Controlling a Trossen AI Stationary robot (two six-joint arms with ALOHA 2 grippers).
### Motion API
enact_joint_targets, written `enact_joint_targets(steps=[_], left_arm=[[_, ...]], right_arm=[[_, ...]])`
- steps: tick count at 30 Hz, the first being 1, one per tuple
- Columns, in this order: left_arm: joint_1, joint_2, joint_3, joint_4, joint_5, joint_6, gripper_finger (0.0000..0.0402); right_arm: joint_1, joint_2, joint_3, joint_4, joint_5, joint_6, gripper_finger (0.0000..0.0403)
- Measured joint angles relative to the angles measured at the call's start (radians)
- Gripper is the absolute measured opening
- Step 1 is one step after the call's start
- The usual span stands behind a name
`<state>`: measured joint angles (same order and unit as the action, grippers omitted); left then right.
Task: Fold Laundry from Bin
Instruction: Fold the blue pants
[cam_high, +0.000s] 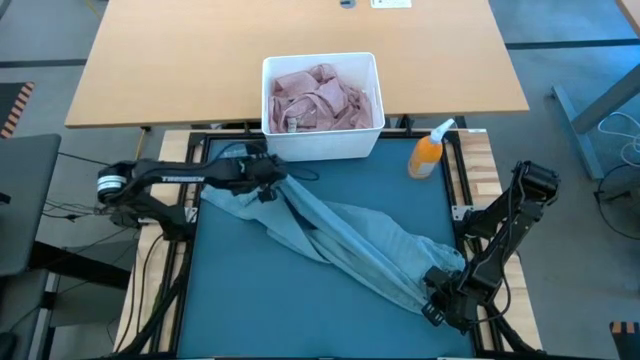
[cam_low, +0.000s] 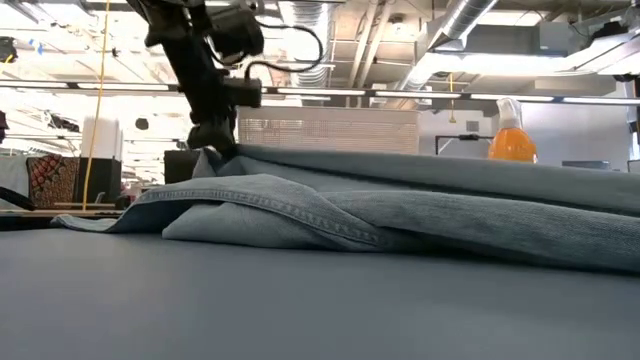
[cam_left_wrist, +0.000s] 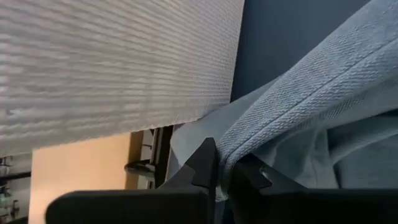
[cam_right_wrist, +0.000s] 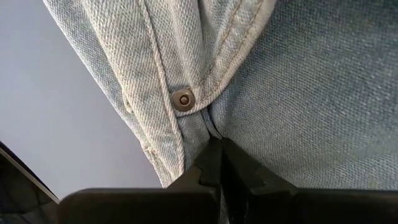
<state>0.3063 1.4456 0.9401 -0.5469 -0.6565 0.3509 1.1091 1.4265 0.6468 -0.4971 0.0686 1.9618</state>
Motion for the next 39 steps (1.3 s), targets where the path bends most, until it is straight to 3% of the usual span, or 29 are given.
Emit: enact_joint_targets(steps=[7, 10, 14, 19, 26, 28, 33, 39], left_arm=[[0.006, 0.001, -0.001, -0.082, -0.028, -0.005, 0.0102], [0.003, -0.032, -0.001, -0.150, -0.082, -0.048, 0.0142], [0.004, -0.113, -0.001, -0.253, -0.068, -0.124, 0.0183], [0.004, -0.240, -0.001, -0.339, 0.138, -0.234, 0.0202], [-0.038, -0.366, -0.013, -0.358, 0.619, -0.336, 0.0203], [-0.087, -0.387, -0.037, -0.361, 0.679, -0.360, 0.0203], [-0.248, -0.409, -0.123, -0.342, 0.648, -0.424, 0.0203], [-0.383, -0.373, -0.241, -0.223, 0.415, -0.462, 0.0203]], right_arm=[[0.000, 0.000, 0.000, -0.005, 0.002, -0.007, 0.0028], [0.000, 0.000, 0.000, -0.007, 0.004, -0.009, 0.0028], [0.000, 0.000, 0.000, -0.007, 0.006, -0.008, 0.0028], [0.000, 0.000, 0.000, -0.008, 0.009, -0.006, 0.0028], [0.000, 0.000, 0.001, -0.013, 0.010, -0.006, 0.0028], [0.000, 0.000, 0.001, -0.013, 0.010, -0.006, 0.0028], [0.000, 0.000, 0.001, -0.013, 0.011, -0.007, 0.0028], [0.000, 0.000, 0.001, -0.019, 0.014, -0.020, 0.0028]])
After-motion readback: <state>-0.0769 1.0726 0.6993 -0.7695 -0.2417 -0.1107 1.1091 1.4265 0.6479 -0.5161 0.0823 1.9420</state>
